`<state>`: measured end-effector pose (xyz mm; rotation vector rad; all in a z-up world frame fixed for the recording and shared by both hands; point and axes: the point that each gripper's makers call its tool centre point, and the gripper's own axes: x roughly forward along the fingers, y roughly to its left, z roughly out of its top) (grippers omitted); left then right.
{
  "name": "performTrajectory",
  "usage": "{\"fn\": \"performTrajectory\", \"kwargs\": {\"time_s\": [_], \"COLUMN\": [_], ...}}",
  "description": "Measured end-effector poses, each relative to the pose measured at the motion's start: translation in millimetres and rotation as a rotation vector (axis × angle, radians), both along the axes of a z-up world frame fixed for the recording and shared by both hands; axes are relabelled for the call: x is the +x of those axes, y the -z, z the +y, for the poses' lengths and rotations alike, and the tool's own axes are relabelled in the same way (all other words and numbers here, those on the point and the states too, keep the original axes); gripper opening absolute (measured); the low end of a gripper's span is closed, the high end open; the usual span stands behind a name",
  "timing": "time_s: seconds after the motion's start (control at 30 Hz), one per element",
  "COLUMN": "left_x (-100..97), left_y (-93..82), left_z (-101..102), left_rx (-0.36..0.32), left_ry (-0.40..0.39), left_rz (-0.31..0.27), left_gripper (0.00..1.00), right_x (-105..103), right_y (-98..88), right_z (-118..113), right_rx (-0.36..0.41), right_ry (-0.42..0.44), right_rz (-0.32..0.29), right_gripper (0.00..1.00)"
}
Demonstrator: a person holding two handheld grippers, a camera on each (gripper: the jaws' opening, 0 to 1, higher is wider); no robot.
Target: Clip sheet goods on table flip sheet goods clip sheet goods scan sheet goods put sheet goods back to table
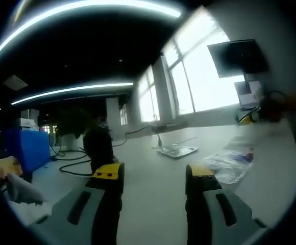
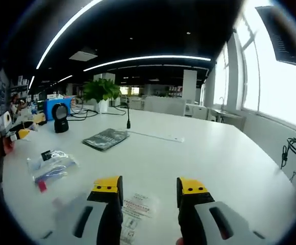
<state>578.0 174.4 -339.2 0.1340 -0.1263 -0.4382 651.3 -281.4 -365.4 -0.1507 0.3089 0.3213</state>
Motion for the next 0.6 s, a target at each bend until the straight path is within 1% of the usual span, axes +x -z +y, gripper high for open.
{"fn": "performTrajectory", "kwargs": {"time_s": [0.07, 0.17, 0.3, 0.33, 0.4, 0.47, 0.53, 0.6], "left_x": [0.6, 2.2, 1.9, 1.8, 1.8, 1.7, 1.9, 1.7], "left_y": [0.4, 1.5, 2.5, 2.6, 2.5, 2.0, 1.7, 1.9], "left_z": [1, 2, 1, 1, 1, 2, 2, 2], "left_rx": [0.001, -0.002, 0.006, 0.007, 0.005, 0.005, 0.003, 0.002], "left_ry": [-0.004, -0.006, -0.007, -0.006, -0.005, -0.009, -0.012, -0.009], "left_rz": [0.0, 0.005, 0.006, 0.006, 0.005, 0.003, 0.002, 0.003], "left_gripper": [0.4, 0.4, 0.4, 0.4, 0.4, 0.4, 0.4, 0.4], "right_x": [3, 9, 13, 12, 12, 11, 10, 11], "right_y": [11.7, 22.0, 34.8, 35.3, 40.0, 43.1, 48.8, 50.8], "right_z": [-4, -6, 2, 4, 8, 10, 12, 11], "right_rx": [-0.028, -0.05, -0.071, -0.073, -0.073, -0.088, -0.098, -0.112], "right_ry": [-0.018, -0.019, -0.049, -0.051, -0.066, -0.074, -0.082, -0.082], "right_rz": [0.042, 0.068, 0.112, 0.111, 0.132, 0.143, 0.171, 0.18], "right_gripper": [0.35, 0.32, 0.33, 0.33, 0.34, 0.34, 0.34, 0.35]}}
